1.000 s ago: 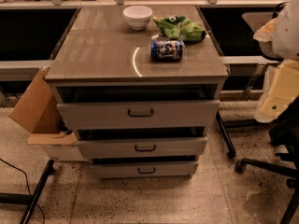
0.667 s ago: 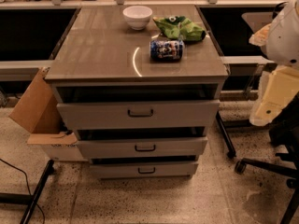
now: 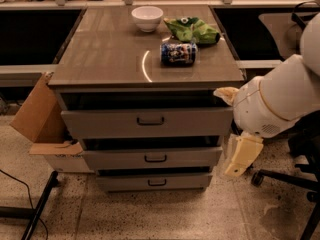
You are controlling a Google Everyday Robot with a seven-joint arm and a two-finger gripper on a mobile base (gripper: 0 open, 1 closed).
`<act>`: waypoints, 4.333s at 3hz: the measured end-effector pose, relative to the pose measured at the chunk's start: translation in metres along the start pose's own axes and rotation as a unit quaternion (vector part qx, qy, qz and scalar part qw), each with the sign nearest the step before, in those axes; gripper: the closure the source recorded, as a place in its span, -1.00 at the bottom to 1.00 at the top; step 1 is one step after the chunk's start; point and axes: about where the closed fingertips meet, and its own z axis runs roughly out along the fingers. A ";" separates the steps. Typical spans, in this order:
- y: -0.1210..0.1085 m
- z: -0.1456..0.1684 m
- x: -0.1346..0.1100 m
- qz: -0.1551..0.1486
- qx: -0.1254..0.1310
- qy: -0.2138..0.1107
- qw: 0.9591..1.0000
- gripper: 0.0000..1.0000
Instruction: Open bottom drawer
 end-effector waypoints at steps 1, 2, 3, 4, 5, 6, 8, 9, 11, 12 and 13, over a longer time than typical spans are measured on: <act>0.000 0.000 0.000 0.000 0.000 0.000 1.000 -1.00; 0.004 0.021 0.008 -0.012 -0.008 0.016 1.000 -1.00; 0.022 0.078 0.032 -0.033 -0.035 0.022 0.999 -1.00; 0.047 0.141 0.057 -0.038 -0.064 0.009 0.997 -1.00; 0.071 0.198 0.073 -0.020 -0.087 0.002 0.996 -1.00; 0.071 0.198 0.072 -0.020 -0.087 0.002 0.996 -1.00; 0.076 0.286 0.093 -0.064 -0.123 -0.026 0.990 -1.00; 0.084 0.339 0.103 -0.086 -0.148 -0.054 0.984 -1.00; 0.102 0.389 0.106 -0.088 -0.176 -0.084 0.977 -1.00; 0.101 0.416 0.107 -0.093 -0.175 -0.095 0.975 -1.00; 0.098 0.464 0.110 -0.104 -0.172 -0.118 0.972 -1.00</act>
Offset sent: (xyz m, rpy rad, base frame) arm 0.0051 0.0020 -0.0664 -0.0944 0.0316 0.0540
